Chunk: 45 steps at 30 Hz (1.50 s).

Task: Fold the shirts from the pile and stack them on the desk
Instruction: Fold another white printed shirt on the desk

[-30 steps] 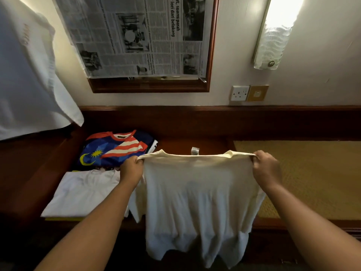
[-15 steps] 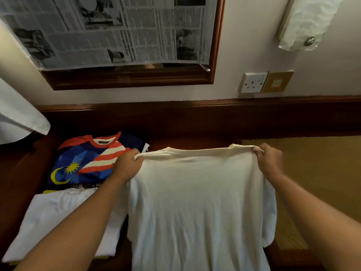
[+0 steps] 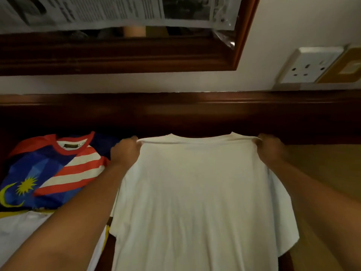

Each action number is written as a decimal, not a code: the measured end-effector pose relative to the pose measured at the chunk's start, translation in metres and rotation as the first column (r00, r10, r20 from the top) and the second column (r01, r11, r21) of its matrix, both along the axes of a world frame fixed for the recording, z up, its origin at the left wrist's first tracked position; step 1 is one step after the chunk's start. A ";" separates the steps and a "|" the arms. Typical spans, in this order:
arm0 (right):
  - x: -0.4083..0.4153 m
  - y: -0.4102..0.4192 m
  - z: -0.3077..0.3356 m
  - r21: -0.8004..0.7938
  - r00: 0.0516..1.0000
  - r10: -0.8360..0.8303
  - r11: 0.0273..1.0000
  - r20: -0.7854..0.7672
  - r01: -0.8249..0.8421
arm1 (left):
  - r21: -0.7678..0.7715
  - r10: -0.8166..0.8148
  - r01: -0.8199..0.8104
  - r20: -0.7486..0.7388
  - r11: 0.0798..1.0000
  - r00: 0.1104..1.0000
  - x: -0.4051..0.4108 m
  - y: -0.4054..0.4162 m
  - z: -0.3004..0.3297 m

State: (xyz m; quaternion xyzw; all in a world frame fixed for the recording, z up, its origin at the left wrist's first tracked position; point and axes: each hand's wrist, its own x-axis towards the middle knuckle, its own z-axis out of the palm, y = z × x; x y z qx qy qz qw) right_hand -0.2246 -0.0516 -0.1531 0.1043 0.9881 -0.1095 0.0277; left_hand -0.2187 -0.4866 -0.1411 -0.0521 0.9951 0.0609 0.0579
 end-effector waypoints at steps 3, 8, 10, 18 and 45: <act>-0.009 -0.006 -0.002 0.036 1.000 0.016 0.999 -0.006 -0.016 | -0.053 0.028 -0.030 -0.024 0.998 0.999 -0.010 0.002 -0.007; 0.025 -0.022 -0.010 0.011 0.989 0.028 1.000 -0.143 -0.027 | 0.027 0.057 -0.053 -0.170 0.998 0.984 0.018 0.011 -0.020; 0.064 -0.033 -0.019 -0.047 0.989 0.047 0.997 -0.140 -0.054 | 0.059 0.026 -0.016 -0.165 0.998 0.986 0.050 0.019 -0.029; 0.268 -0.095 -0.072 -0.133 0.972 0.222 0.968 0.076 -0.210 | 0.101 -0.133 0.119 0.147 0.988 0.980 0.258 0.061 -0.080; 0.422 -0.063 -0.035 -0.390 0.903 -0.386 0.814 0.191 0.430 | 0.256 0.622 -0.679 0.274 0.688 0.734 0.410 0.035 -0.053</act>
